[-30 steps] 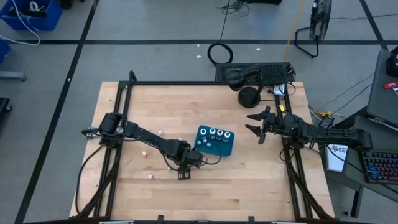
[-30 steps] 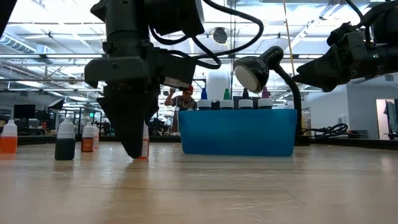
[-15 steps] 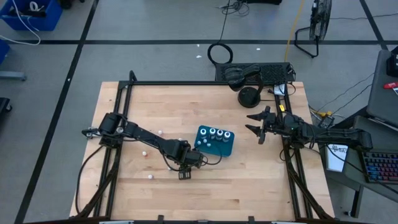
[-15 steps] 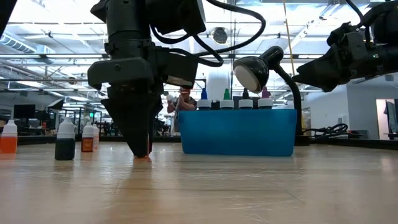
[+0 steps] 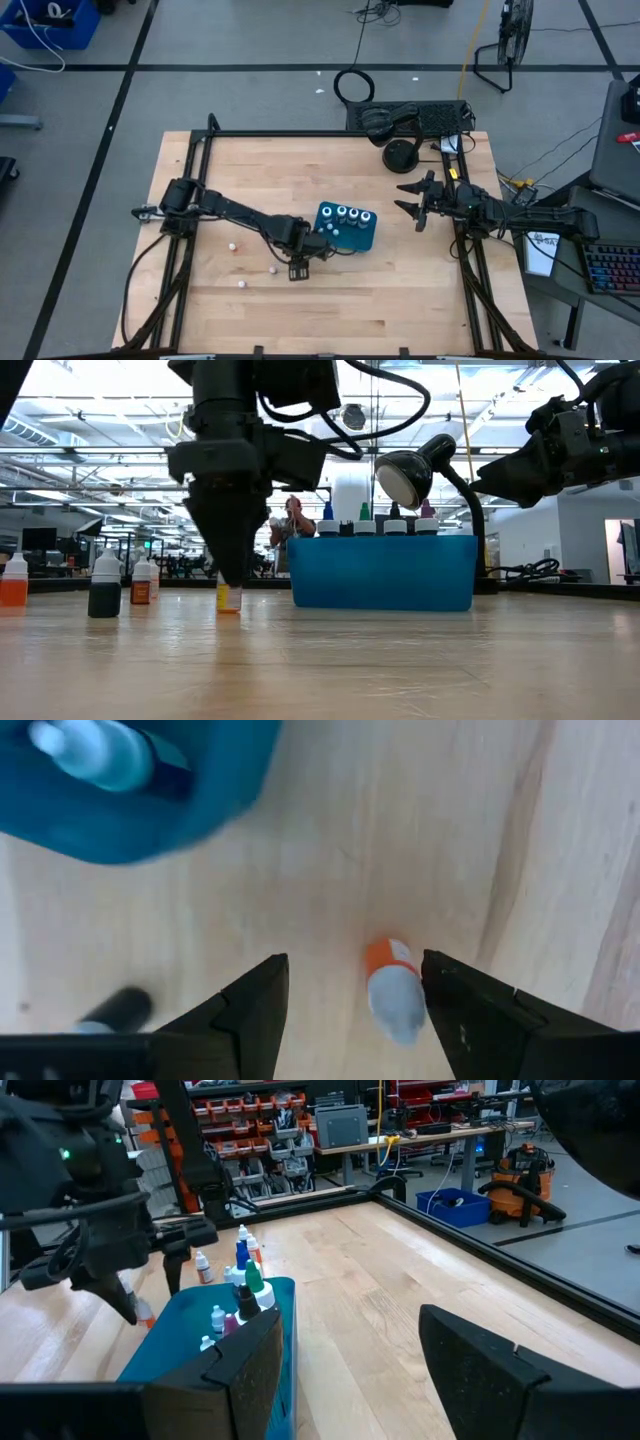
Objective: Pick & Place food coloring
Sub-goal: Put the small yellow food coloring bottle into the blue container
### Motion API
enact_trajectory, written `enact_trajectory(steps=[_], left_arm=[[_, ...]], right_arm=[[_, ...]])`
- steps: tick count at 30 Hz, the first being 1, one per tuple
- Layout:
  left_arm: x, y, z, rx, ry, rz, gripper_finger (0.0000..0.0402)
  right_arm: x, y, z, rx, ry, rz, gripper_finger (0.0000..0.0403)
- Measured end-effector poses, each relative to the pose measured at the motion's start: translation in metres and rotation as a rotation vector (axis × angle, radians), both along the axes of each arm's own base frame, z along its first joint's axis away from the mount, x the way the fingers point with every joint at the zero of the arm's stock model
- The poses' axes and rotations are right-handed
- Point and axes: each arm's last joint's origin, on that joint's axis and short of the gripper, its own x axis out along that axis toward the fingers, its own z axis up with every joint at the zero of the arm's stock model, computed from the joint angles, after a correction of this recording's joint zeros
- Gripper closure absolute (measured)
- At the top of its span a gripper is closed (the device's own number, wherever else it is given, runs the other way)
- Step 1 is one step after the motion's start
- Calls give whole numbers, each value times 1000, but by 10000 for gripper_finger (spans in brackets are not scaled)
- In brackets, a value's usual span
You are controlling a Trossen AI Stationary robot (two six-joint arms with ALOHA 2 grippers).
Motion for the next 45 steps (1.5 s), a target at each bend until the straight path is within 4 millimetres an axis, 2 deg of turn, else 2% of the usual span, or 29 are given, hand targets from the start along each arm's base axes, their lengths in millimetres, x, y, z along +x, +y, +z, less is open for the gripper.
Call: enact_trajectory(steps=[6,11,19,23,26,32,38,41,45], left_arm=[[8,11,11,47,-35,-20,172],[11,16,12,55,-48,-20,172],[10,11,12,18,-45,-5,172],[9,4,12,-21,-38,-61,172],[8,0,12,13,-48,-94,172],[10,6,12,82,-60,-83,172],[11,13,12,80,-56,-60,172],[8,10,12,30,-26,-72,172],[3,-6,12,-64,6,-70,172]], right_arm=[[0,0,0,0,0,0,179],[0,0,0,0,0,0,179],[0,0,0,0,0,0,179],[0,0,0,0,0,0,179],[0,0,0,0,0,0,179],[0,0,0,0,0,0,179],[0,0,0,0,0,0,179],[0,0,0,0,0,0,179],[0,0,0,0,0,0,179]])
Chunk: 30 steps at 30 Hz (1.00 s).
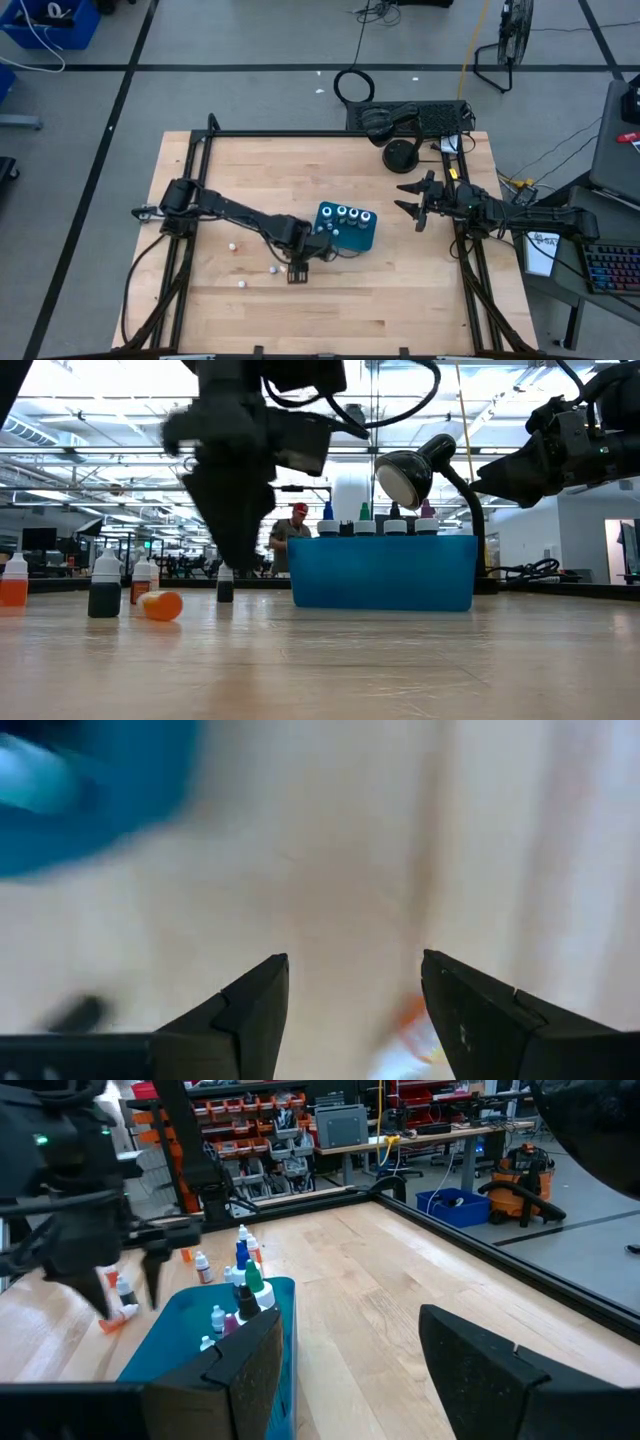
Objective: Pick & Place food coloring
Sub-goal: Put the small yellow food coloring bottle into the blue container, then put the small green food coloring bottle into the blue container
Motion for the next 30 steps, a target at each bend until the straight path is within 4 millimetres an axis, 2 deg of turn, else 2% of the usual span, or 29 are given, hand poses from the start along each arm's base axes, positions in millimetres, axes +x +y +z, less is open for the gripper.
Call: enact_trajectory(steps=[7,13,21,24,30], left_arm=[[-16,-19,-1,-14,126,53,172],[-32,-27,9,24,205,129,172],[-47,-46,33,83,94,140,172],[-51,-52,29,82,86,147,172],[-61,-52,7,71,121,204,172]], right_arm=[[0,0,0,0,0,0,179],[0,0,0,0,0,1,179],[0,0,0,0,-2,0,179],[0,0,0,0,1,0,179],[0,0,0,0,-1,0,179]])
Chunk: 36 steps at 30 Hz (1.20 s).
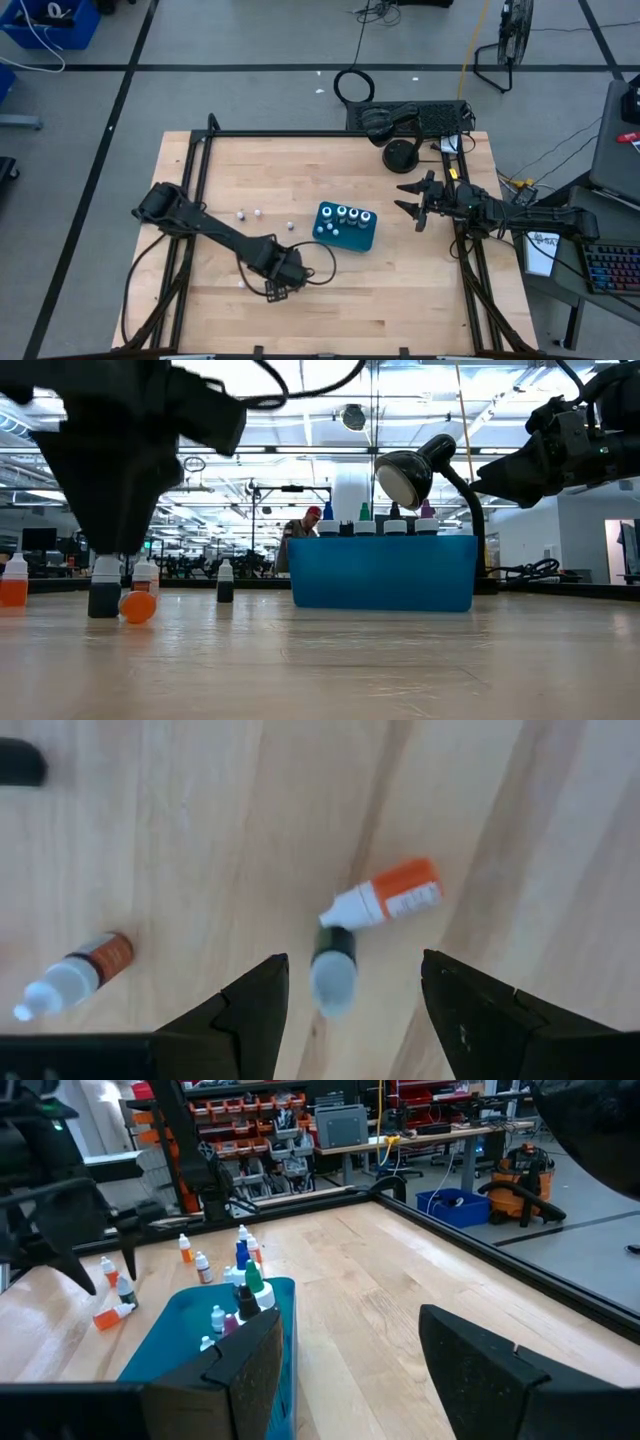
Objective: Pick & Place food coloring
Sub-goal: Put the small green food coloring bottle into the blue container
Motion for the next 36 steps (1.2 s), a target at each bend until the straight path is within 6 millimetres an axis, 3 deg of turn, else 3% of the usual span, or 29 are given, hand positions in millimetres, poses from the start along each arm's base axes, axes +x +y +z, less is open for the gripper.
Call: enact_trajectory(steps=[20,36], left_arm=[[-10,4,-41,-41,-50,53,172],[-13,5,-44,-36,-39,28,179]], right_arm=[[0,0,0,0,0,0,179],[0,0,0,0,0,0,179]])
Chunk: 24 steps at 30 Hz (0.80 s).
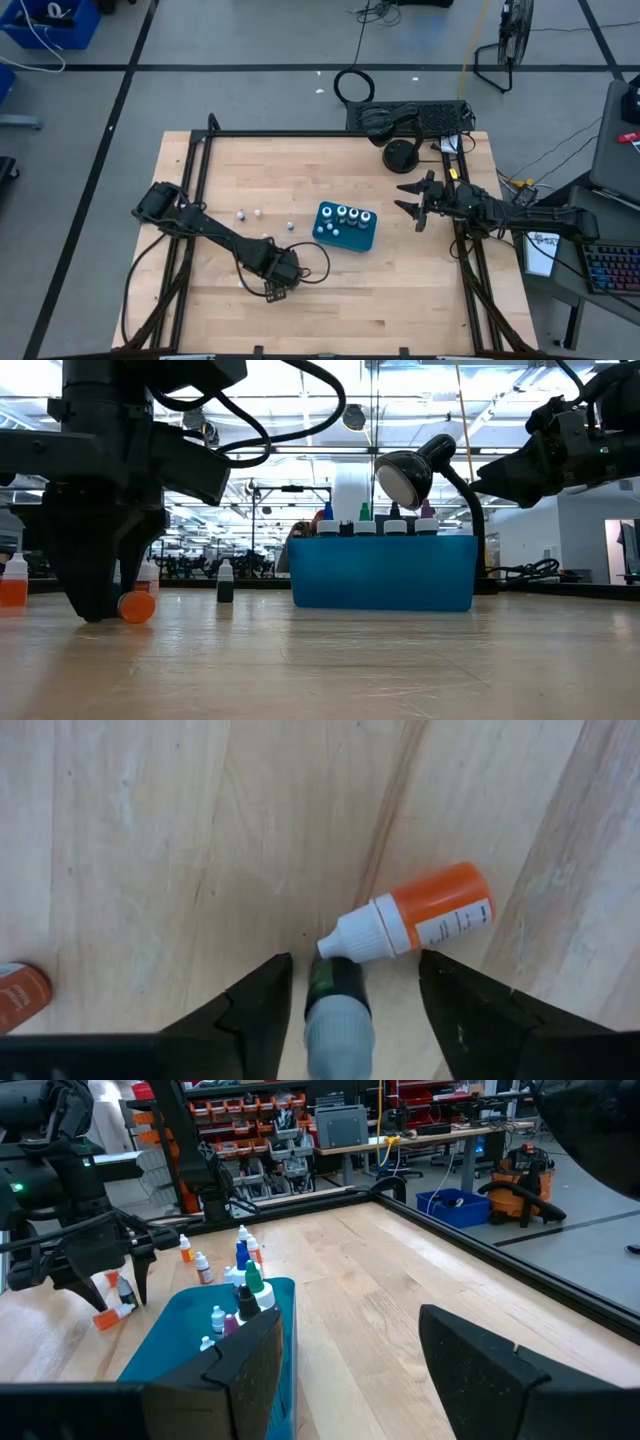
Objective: Pick & Place food coloring
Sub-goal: Put the small green food coloring bottle into the blue container
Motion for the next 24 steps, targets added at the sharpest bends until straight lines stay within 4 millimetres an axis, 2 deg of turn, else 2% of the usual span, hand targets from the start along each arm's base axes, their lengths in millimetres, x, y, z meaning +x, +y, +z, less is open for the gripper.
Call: enact_trajectory(steps=[3,9,12,18,22,24], left_arm=[[-2,1,0,-3,31,8,209],[-2,3,0,-18,45,9,303],[-1,5,0,-37,53,10,338],[0,8,-1,-45,55,14,337],[0,8,-1,-45,53,3,315],[0,8,-1,-44,52,3,317]], right_arm=[[0,0,0,0,0,0,179],[0,0,0,0,0,0,179],[0,0,0,0,0,0,179],[0,0,0,0,0,0,179],[0,0,0,0,0,0,179],[0,0,0,0,0,0,179]])
